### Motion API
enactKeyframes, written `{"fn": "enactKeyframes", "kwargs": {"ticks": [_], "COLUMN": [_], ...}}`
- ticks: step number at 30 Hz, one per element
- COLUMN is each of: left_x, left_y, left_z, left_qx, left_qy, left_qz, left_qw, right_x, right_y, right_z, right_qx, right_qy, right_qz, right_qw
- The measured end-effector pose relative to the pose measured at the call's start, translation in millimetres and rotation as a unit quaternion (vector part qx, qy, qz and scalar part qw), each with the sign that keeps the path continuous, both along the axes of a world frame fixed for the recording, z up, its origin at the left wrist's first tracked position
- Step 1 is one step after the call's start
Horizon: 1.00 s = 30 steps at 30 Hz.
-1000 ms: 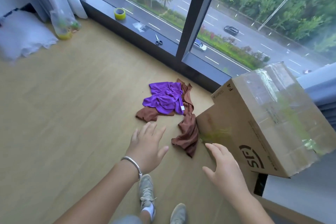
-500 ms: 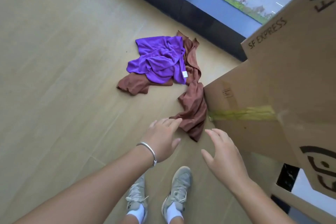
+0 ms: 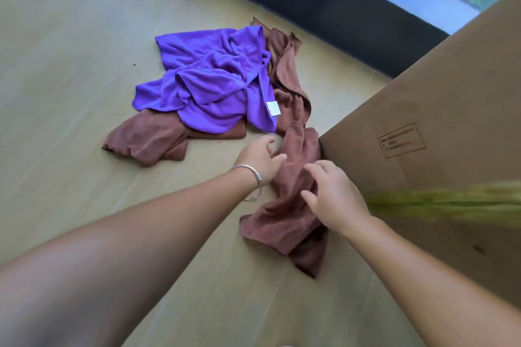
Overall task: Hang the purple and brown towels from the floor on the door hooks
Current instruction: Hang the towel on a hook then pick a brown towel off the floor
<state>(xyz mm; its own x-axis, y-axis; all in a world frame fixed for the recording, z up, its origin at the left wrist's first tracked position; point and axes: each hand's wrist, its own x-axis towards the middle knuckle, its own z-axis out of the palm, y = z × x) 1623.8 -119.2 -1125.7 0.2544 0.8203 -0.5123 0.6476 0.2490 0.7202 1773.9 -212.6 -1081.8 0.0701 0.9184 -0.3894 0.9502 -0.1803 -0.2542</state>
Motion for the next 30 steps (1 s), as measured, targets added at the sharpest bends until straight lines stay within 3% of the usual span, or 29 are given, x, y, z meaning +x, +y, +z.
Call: {"fn": "enactKeyframes", "kwargs": {"ticks": [7, 13, 19, 23, 30], "left_x": [40.0, 45.3, -8.4, -21.5, -59.0], "left_y": [50.0, 49.5, 48.5, 41.0, 38.0], "left_z": [-62.1, -55.0, -46.4, -50.6, -57.4], "left_qx": [0.034, 0.020, 0.055, -0.005, -0.146], "left_qy": [0.019, 0.026, 0.033, 0.026, -0.036], "left_qz": [-0.032, -0.089, -0.039, -0.045, 0.026], "left_qw": [0.999, 0.996, 0.997, 0.999, 0.988], "right_x": [26.2, 30.1, 24.8, -3.5, -61.9], "right_y": [31.6, 7.9, 24.8, 45.6, 28.7], "right_z": [-61.8, -65.8, -47.2, -49.4, -64.4], "right_qx": [-0.035, -0.104, -0.022, -0.068, -0.046], "right_qy": [-0.039, 0.029, 0.116, 0.165, 0.221], "right_qz": [0.039, 0.095, 0.072, 0.085, 0.183], "right_qw": [0.998, 0.990, 0.990, 0.980, 0.957]}}
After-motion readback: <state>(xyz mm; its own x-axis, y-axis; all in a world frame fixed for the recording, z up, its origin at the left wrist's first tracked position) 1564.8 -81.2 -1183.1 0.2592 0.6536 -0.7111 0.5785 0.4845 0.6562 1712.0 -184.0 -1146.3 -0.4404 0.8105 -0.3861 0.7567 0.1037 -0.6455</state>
